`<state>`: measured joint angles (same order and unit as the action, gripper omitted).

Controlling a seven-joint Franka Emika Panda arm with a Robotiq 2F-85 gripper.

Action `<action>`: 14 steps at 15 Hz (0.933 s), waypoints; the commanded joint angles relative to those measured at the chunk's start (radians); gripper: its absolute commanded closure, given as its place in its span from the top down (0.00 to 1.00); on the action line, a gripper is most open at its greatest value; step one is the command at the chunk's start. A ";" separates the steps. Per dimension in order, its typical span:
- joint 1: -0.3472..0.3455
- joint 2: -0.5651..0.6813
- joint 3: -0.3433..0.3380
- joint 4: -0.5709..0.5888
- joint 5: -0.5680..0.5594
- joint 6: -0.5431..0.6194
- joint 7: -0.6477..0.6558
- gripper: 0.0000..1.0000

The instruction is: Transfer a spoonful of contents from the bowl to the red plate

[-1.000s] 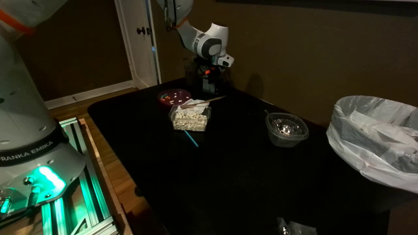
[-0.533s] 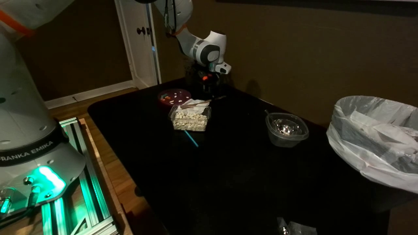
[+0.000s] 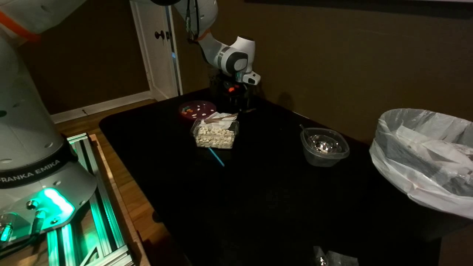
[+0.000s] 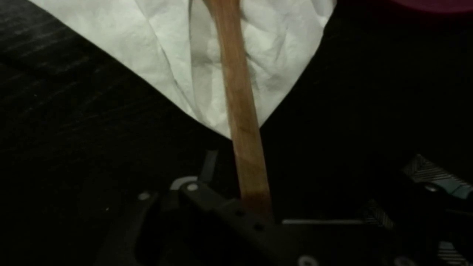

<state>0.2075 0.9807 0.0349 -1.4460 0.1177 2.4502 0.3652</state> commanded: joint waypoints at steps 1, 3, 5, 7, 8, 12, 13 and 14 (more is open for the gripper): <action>0.013 0.004 -0.012 0.002 -0.005 0.013 0.007 1.00; 0.058 0.008 -0.063 -0.002 -0.056 0.048 0.038 1.00; 0.074 0.013 -0.082 0.000 -0.081 0.059 0.040 1.00; 0.089 0.017 -0.099 0.001 -0.097 0.063 0.052 0.98; 0.096 0.019 -0.107 0.002 -0.104 0.056 0.058 0.95; 0.113 0.031 -0.125 0.009 -0.121 0.047 0.078 0.82; 0.115 0.034 -0.128 0.010 -0.124 0.047 0.083 0.65; 0.116 0.037 -0.129 0.012 -0.125 0.045 0.084 0.63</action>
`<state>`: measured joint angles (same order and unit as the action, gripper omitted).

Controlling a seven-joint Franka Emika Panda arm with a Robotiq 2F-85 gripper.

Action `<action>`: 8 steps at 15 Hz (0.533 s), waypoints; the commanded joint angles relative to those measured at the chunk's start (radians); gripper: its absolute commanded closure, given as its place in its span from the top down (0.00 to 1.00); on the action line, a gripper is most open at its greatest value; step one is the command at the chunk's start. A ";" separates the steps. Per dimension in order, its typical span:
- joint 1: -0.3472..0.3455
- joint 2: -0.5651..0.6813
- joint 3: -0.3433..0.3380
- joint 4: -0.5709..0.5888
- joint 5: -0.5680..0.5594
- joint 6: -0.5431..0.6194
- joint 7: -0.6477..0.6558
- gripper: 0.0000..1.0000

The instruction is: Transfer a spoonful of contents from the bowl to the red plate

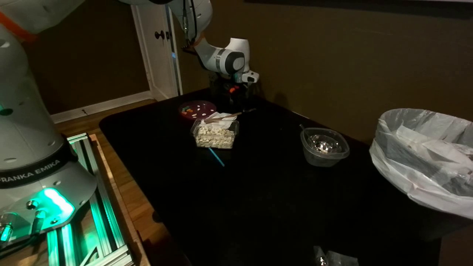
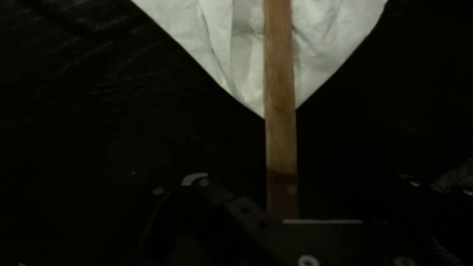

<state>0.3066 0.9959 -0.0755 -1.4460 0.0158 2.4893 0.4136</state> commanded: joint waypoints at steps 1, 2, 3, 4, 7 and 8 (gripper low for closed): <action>0.017 0.025 -0.018 0.014 -0.023 0.004 0.036 0.56; 0.019 0.027 -0.019 0.015 -0.023 0.004 0.038 0.49; 0.020 0.029 -0.021 0.016 -0.023 0.004 0.040 0.39; 0.021 0.031 -0.023 0.017 -0.023 0.003 0.043 0.32; 0.023 0.029 -0.024 0.023 -0.021 0.003 0.051 0.10; 0.024 0.029 -0.025 0.023 -0.021 0.003 0.053 0.01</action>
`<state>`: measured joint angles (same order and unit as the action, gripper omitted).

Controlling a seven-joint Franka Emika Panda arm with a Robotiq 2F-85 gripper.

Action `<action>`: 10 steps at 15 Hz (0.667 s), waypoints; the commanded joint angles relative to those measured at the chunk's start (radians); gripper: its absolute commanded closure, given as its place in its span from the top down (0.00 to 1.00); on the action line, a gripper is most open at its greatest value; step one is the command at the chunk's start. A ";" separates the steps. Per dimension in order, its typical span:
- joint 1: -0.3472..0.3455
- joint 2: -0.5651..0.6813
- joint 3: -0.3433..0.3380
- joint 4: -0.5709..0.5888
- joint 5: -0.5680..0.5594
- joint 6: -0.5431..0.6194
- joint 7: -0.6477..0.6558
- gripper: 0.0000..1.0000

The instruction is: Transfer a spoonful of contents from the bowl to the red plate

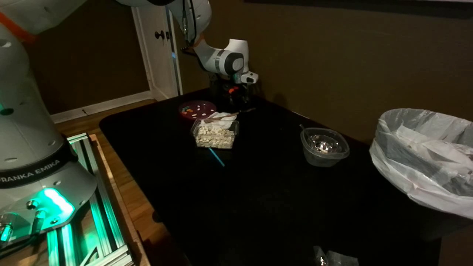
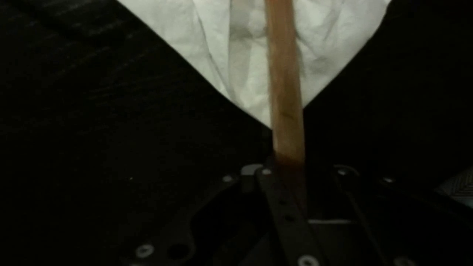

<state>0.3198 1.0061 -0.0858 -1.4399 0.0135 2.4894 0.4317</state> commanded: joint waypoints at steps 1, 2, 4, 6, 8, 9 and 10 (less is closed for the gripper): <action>0.011 0.019 -0.016 0.017 -0.019 0.003 0.036 0.03; 0.011 0.018 -0.017 0.017 -0.019 0.003 0.038 0.06; -0.001 0.011 -0.015 0.018 -0.007 -0.004 0.047 0.06; -0.023 0.000 -0.006 0.016 0.011 -0.016 0.051 0.06; -0.052 -0.021 0.005 0.003 0.028 -0.012 0.042 0.06; -0.066 -0.030 0.011 -0.002 0.036 -0.008 0.033 0.06; -0.087 -0.045 0.025 -0.011 0.049 -0.005 0.015 0.06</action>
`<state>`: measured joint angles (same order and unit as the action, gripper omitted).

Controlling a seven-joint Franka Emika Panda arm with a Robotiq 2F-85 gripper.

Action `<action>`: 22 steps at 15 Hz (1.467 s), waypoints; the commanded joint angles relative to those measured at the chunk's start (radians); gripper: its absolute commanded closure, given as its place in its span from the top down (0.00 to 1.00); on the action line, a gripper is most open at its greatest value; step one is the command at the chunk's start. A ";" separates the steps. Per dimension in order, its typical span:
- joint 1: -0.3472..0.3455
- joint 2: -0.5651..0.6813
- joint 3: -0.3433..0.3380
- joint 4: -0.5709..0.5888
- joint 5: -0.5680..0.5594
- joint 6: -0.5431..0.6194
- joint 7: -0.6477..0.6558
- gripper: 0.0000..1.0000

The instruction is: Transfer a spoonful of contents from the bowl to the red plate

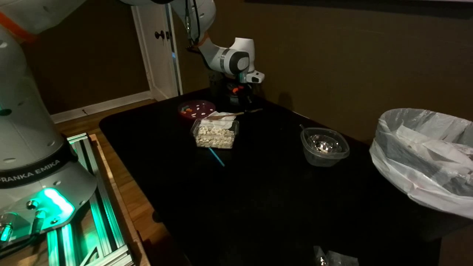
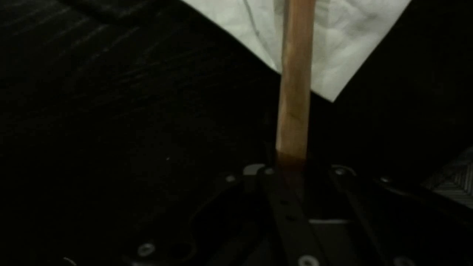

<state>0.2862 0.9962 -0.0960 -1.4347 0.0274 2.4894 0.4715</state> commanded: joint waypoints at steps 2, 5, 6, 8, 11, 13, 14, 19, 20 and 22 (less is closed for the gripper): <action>-0.101 -0.064 0.069 -0.027 0.067 -0.009 -0.059 0.06; -0.175 -0.104 0.130 -0.049 0.134 -0.007 -0.127 0.06; -0.214 -0.122 0.169 -0.067 0.165 0.005 -0.186 0.06; -0.261 -0.152 0.212 -0.096 0.211 0.020 -0.262 0.06; -0.294 -0.195 0.279 -0.133 0.264 0.049 -0.357 0.06; -0.273 -0.158 0.237 -0.069 0.240 0.012 -0.320 0.22; -0.273 -0.168 0.247 -0.077 0.245 0.014 -0.328 0.22; -0.372 -0.228 0.265 -0.187 0.398 0.216 -0.296 0.06; -0.392 -0.235 0.260 -0.209 0.421 0.264 -0.295 0.06; -0.436 -0.257 0.252 -0.266 0.461 0.360 -0.285 0.06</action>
<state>-0.0915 0.7997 0.1548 -1.5854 0.4180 2.7414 0.1805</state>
